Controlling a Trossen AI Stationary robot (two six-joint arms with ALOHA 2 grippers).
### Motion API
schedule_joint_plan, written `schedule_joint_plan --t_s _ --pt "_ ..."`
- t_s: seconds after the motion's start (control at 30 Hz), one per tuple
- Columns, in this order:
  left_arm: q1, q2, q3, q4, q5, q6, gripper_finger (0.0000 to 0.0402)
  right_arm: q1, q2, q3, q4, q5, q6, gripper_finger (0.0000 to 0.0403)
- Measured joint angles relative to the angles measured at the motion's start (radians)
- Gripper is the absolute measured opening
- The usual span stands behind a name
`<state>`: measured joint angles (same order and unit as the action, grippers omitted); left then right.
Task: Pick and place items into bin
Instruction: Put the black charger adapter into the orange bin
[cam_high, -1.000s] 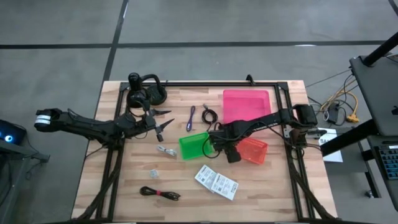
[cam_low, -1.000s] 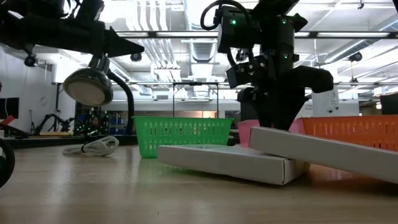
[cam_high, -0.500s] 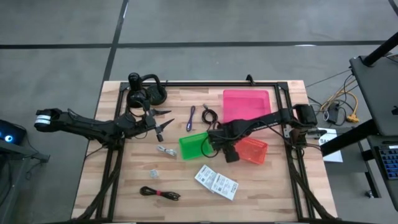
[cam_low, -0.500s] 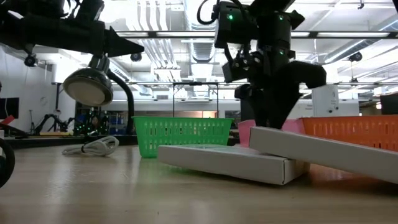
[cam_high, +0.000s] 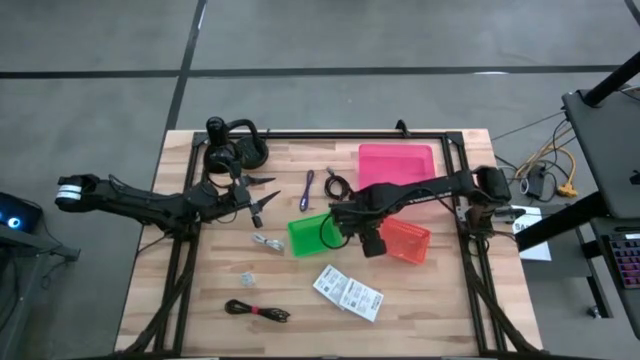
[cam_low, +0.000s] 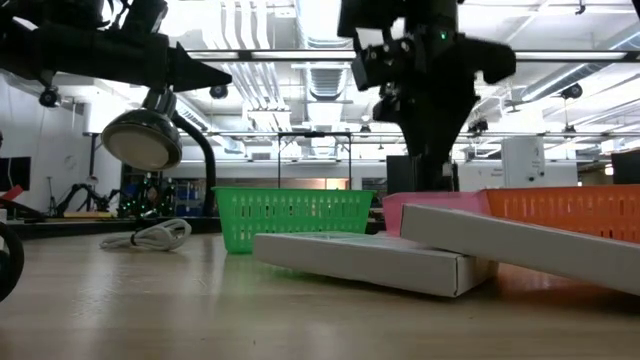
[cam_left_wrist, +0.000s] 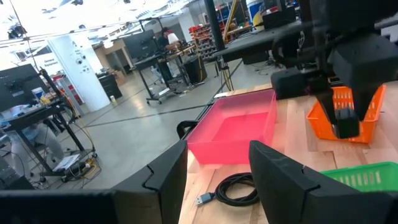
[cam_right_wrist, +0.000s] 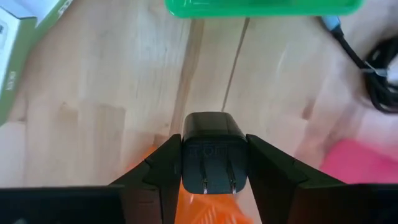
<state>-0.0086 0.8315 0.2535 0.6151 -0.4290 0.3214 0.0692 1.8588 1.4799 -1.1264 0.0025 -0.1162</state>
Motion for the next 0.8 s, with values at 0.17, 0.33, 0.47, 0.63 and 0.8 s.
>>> schedule_joint_plan --t_s 0.17,0.33,0.47,0.63,0.8 --pt "0.000 0.000 0.000 -0.003 0.000 0.000 0.0158 0.000 -0.003 0.050 -0.106 -0.001 0.094 0.0140" --pt "0.000 0.000 0.000 -0.005 0.000 0.000 0.0158 0.002 -0.042 0.057 -0.193 -0.003 0.211 0.0139" --pt "0.000 0.000 0.000 -0.005 0.000 0.000 0.0158 0.005 -0.091 0.052 -0.205 -0.002 0.285 0.0139" --pt "0.000 0.000 0.000 -0.005 0.000 0.000 0.0158 0.022 -0.149 0.045 -0.209 -0.002 0.349 0.0139" --pt "0.000 0.000 0.000 -0.005 0.000 0.000 0.0158 0.046 -0.190 0.028 -0.214 -0.002 0.397 0.0139"
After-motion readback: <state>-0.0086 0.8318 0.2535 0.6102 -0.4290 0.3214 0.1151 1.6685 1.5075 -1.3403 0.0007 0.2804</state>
